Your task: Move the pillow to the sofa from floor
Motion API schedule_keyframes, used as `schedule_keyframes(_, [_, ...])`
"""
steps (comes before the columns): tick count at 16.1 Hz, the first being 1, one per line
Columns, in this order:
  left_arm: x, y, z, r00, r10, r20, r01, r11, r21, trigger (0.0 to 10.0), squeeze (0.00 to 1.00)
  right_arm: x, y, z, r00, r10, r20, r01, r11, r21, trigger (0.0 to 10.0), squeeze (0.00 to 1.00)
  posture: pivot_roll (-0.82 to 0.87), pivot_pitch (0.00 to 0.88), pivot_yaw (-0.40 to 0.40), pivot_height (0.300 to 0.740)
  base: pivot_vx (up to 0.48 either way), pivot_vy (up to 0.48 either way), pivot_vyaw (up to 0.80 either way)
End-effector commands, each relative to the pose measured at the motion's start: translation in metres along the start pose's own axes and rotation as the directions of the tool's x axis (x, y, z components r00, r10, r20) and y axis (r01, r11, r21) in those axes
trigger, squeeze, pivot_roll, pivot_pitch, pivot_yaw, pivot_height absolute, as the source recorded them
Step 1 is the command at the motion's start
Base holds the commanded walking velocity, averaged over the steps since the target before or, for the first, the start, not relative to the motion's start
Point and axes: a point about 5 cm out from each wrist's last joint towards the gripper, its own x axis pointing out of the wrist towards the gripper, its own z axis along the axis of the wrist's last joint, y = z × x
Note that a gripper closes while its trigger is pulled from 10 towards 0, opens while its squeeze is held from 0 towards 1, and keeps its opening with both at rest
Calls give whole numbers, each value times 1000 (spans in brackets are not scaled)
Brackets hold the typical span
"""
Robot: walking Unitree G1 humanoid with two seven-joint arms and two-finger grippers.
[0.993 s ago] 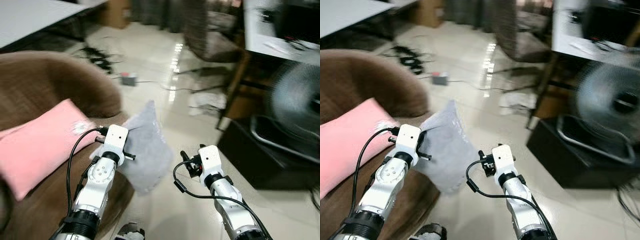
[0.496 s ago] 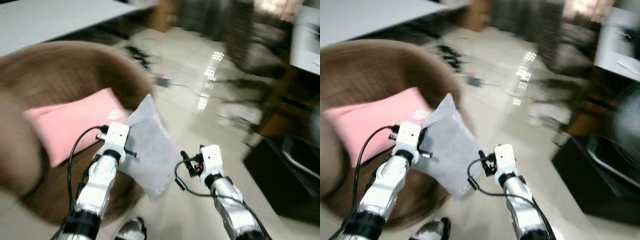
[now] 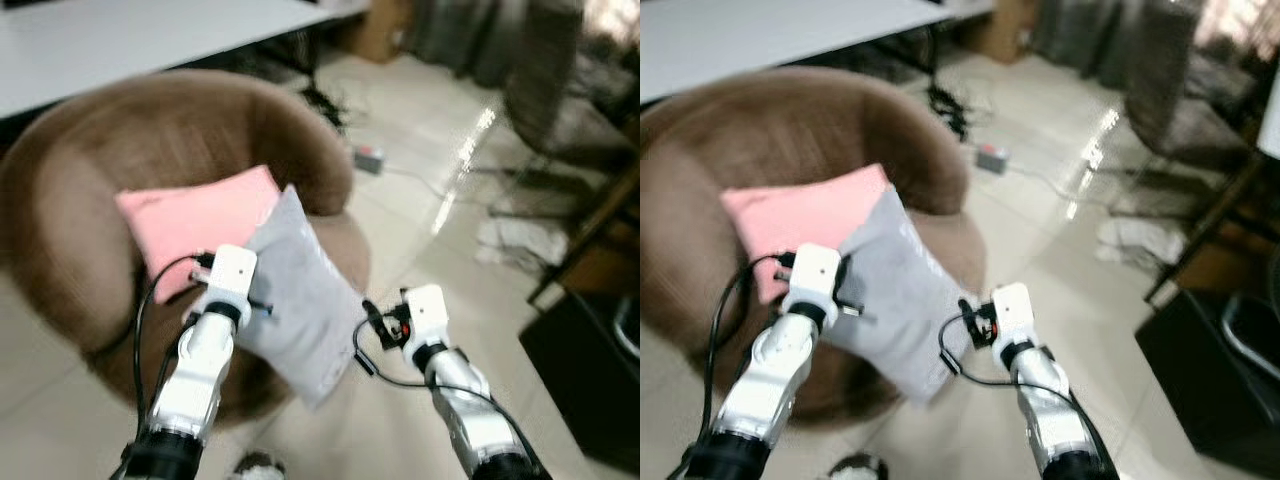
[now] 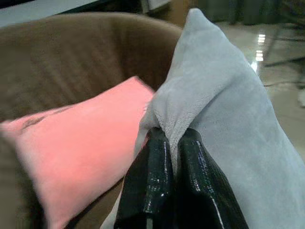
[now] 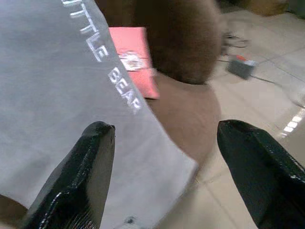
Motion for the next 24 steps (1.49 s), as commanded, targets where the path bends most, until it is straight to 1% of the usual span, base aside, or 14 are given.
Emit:
schedule_keyframes(1, [1, 7, 10, 998, 50, 39, -50, 999, 5, 0, 0, 4, 2, 5, 999, 30, 12, -30, 999, 15, 10000, 114, 215, 33, -58, 740, 0, 0, 700])
schedule_keyframes(3, [1, 12, 10, 996, 81, 32, -82, 997, 14, 0, 0, 7, 5, 8, 997, 74, 20, -74, 997, 33, 10000, 137, 222, 31, -59, 740, 0, 0, 700])
schedule_keyframes(4, [1, 15, 10, 995, 100, 25, -100, 995, 18, 0, 0, 7, 10, 9, 990, 139, 20, -139, 989, 39, 10000, 153, 226, 29, -60, 740, 0, 0, 700])
schedule_keyframes(7, [5, 22, 14, 991, 131, 23, -131, 991, 21, 0, 0, 7, 16, 9, 969, 247, 2, -247, 969, 28, 10000, 169, 233, 28, -64, 740, 0, 0, 700])
schedule_keyframes(9, [11, 27, 22, 990, 136, 43, -137, 990, 39, 0, 0, 7, 22, 12, 942, 337, -2, -337, 942, 9, 10000, 173, 233, 30, -66, 740, 0, 0, 700])
schedule_keyframes(10, [26, 37, 31, 991, 127, 51, -130, 989, 73, 0, 0, 11, 23, 17, 923, 384, -9, -384, 923, -23, 10000, 169, 243, 32, -74, 740, 0, 0, 700])
schedule_keyframes(11, [34, 38, 35, 994, 104, 43, -108, 990, 92, 0, 0, 12, 23, 19, 919, 394, -12, -394, 918, -28, 10000, 165, 245, 32, -77, 740, 0, 0, 706])
schedule_keyframes(12, [49, 40, 48, 995, 75, 61, -83, 987, 137, 0, 0, 15, 20, 22, 919, 394, -13, -394, 918, -40, 10000, 165, 251, 34, -84, 740, 0, 0, 706])
schedule_keyframes(14, [75, 40, 80, 996, -9, 88, -6, 986, 164, 0, 0, 18, 17, 24, 918, 397, -23, -397, 916, -50, 10000, 0, 255, 39, -89, 740, 0, 0, 381])
schedule_keyframes(15, [84, 40, 92, 996, -26, 85, 12, 988, 151, 0, 0, 18, 17, 25, 917, 398, -24, -399, 916, -46, 10000, 0, 255, 38, -89, 740, 0, 0, 0])
schedule_keyframes(16, [87, 41, 96, 996, -27, 85, 14, 989, 150, 0, 0, 19, 18, 25, 916, 400, -26, -401, 915, -45, 10000, 0, 253, 38, -88, 740, 0, 0, 0])
schedule_keyframes(19, [102, 38, 137, 990, -63, 127, 43, 987, 154, 0, 0, 16, 21, 21, 928, 371, -20, -372, 928, -10, 10000, 0, 218, 40, -72, 740, 0, 0, 0])
schedule_keyframes(22, [105, 35, 147, 985, -113, 132, 94, 986, 137, 0, 0, 12, 23, 17, 942, 336, -9, -335, 942, 11, 10000, 0, 188, 44, -59, 740, 0, 0, 0])
schedule_keyframes(24, [106, 36, 148, 985, -121, 123, 99, 980, 176, 0, 0, 8, 23, 15, 950, 312, -10, -312, 950, 14, 10000, 0, 163, 51, -53, 740, 0, 0, 0])
